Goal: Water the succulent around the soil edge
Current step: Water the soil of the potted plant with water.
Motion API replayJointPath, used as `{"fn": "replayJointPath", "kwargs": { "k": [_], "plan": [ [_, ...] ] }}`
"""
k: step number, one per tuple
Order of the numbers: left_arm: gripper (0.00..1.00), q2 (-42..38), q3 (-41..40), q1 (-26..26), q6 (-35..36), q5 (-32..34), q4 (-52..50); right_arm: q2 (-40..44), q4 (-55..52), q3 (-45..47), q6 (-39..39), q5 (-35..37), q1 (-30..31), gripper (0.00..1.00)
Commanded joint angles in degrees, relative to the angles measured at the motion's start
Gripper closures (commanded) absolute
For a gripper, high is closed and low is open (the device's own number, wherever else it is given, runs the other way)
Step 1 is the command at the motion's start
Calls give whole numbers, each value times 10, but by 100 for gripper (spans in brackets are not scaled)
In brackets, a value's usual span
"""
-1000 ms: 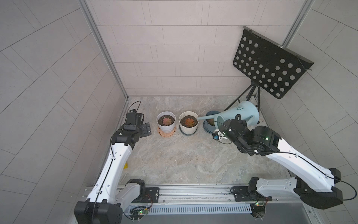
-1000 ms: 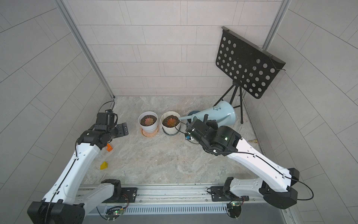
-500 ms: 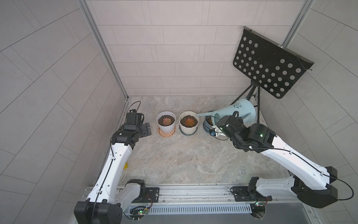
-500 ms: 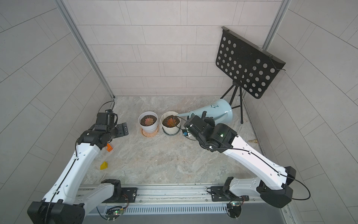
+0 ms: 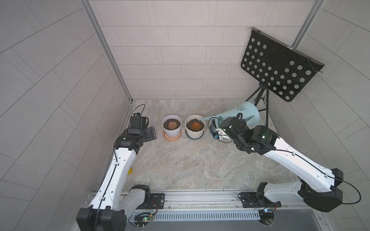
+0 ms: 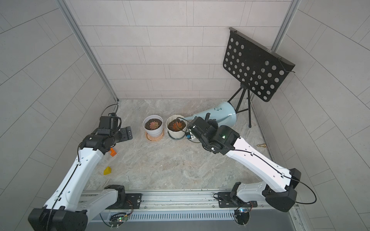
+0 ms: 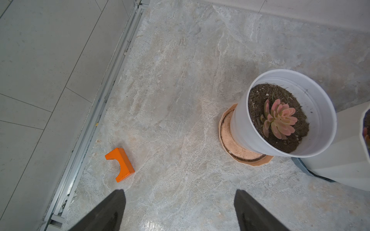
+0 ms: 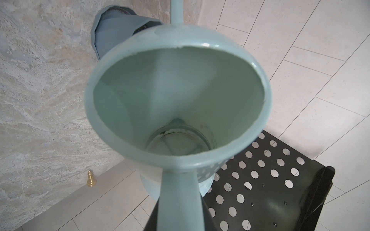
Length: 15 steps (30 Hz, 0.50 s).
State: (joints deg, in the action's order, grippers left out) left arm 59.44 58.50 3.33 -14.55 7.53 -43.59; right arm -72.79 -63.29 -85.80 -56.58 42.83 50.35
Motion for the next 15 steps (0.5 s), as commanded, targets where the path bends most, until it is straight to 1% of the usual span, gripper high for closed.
{"fn": "replayJointPath", "kwargs": {
  "k": [1,5,9,12,15],
  "plan": [
    [7,-9,8,-4,0,3,-3,-4,24,-20,-6,18,-6,100],
    [7,-9,8,-4,0,3,-4,-12,37,-26,-6,14,-9,100],
    [7,-9,7,-5,-1,3,-3,0,71,-42,20,14,-9,100],
    [7,-9,7,-7,-1,0,-1,22,83,-62,59,9,-6,100],
    [7,-13,5,-7,0,2,3,56,83,-80,122,0,2,100]
  ]
}}
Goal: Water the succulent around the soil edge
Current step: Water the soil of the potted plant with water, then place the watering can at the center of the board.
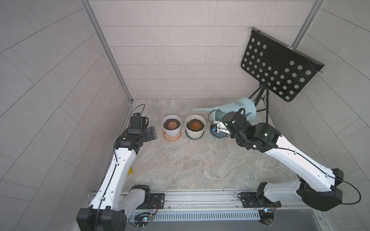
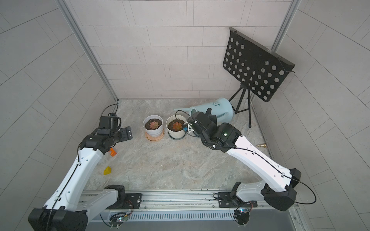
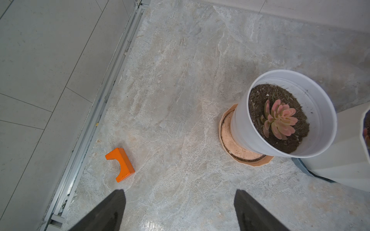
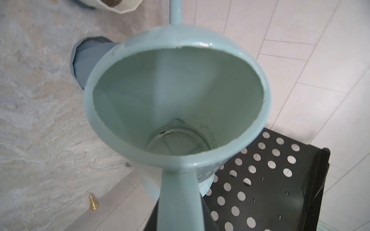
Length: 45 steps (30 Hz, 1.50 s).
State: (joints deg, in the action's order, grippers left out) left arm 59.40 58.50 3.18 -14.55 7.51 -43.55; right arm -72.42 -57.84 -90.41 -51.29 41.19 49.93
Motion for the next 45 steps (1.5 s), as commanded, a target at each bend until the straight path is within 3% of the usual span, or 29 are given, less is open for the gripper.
{"fn": "replayJointPath", "kwargs": {
  "k": [1,4,9,14,17,22,32,36,41,45],
  "plan": [
    [7,-14,4,-5,-1,3,4,66,22,-40,98,7,11,100],
    [7,-21,0,-5,0,6,10,112,-18,-65,220,-55,18,100],
    [7,-28,-6,-5,-1,5,21,224,-12,-35,392,-253,19,100],
    [7,-42,-14,-5,-8,4,32,331,72,116,554,-379,19,100],
    [7,-65,-21,-5,-20,7,35,409,183,257,671,-388,19,100],
    [8,-100,-19,-5,-26,9,27,484,257,380,776,-309,27,100],
    [8,-123,-5,-5,-25,41,-1,511,246,457,836,-184,85,100],
    [8,-123,-12,-5,-26,46,0,494,261,492,858,-83,198,100],
    [8,-124,-16,-5,-25,59,0,406,303,489,824,210,467,100],
    [8,-124,-24,-5,-25,57,9,365,322,499,862,301,535,100]
  ]
}}
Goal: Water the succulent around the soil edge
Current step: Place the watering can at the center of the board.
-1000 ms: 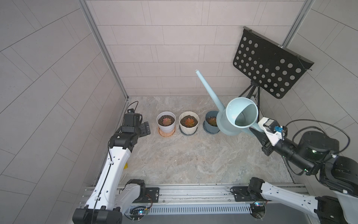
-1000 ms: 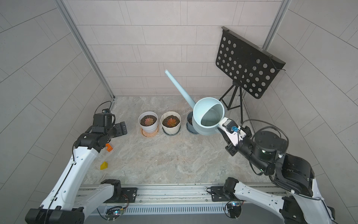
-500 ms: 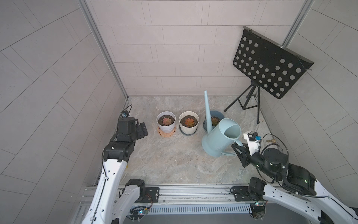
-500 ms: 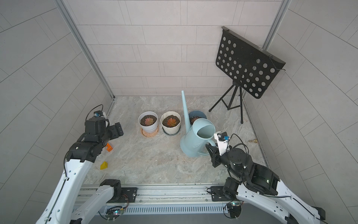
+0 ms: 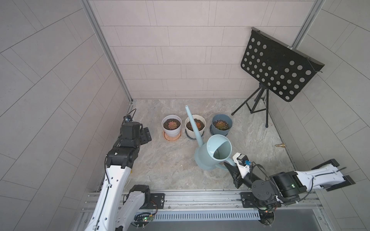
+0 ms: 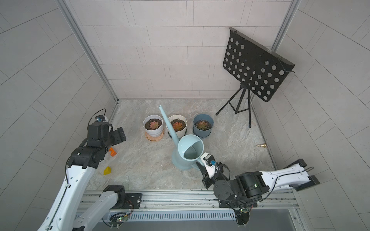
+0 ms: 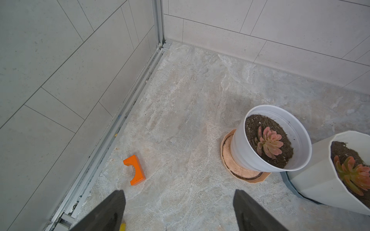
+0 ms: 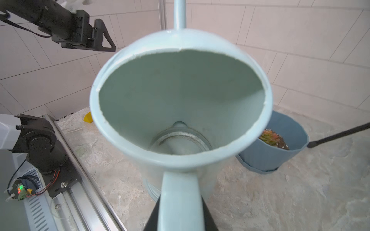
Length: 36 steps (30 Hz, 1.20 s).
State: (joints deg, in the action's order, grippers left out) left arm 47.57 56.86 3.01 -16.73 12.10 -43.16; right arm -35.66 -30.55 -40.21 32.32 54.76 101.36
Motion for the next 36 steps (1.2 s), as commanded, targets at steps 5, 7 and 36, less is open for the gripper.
{"fn": "replayJointPath", "kwargs": {
  "k": [5,7,36],
  "plan": [
    [8,-5,-15,-3,-4,13,9,-58,-5,-11,143,253,69,100],
    [8,-5,-18,-3,-5,14,11,-92,-62,-28,219,256,69,100],
    [8,20,-29,-2,-2,3,17,-377,-272,-130,627,79,-60,100]
  ]
}}
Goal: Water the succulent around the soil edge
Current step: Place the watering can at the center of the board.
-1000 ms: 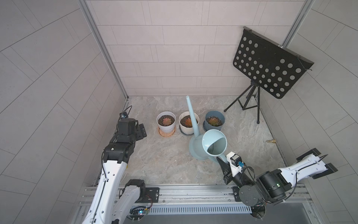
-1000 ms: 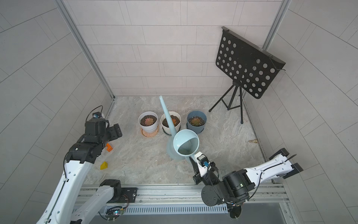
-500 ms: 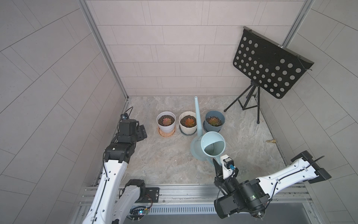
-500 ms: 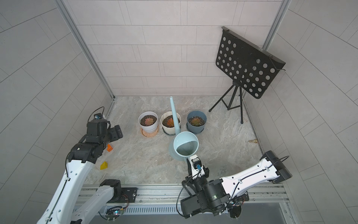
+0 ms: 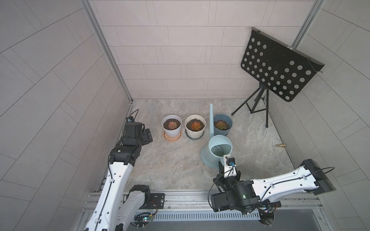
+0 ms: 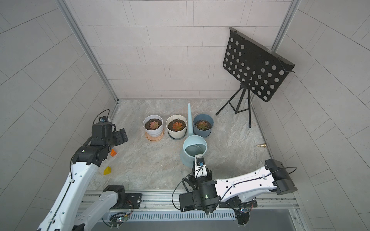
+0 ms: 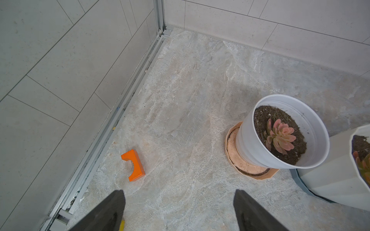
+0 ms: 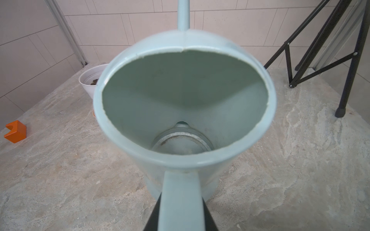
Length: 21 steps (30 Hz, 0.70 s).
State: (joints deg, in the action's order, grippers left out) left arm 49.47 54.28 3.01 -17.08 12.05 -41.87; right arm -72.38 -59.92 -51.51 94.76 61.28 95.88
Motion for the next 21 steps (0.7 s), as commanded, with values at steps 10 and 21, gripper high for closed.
{"fn": "replayJointPath", "kwargs": {
  "k": [10,21],
  "plan": [
    [8,6,-3,-2,3,-3,6,-66,103,-37,-53,-22,-41,100],
    [8,5,-5,-2,3,-6,6,-127,116,-66,-54,-41,-54,65]
  ]
}}
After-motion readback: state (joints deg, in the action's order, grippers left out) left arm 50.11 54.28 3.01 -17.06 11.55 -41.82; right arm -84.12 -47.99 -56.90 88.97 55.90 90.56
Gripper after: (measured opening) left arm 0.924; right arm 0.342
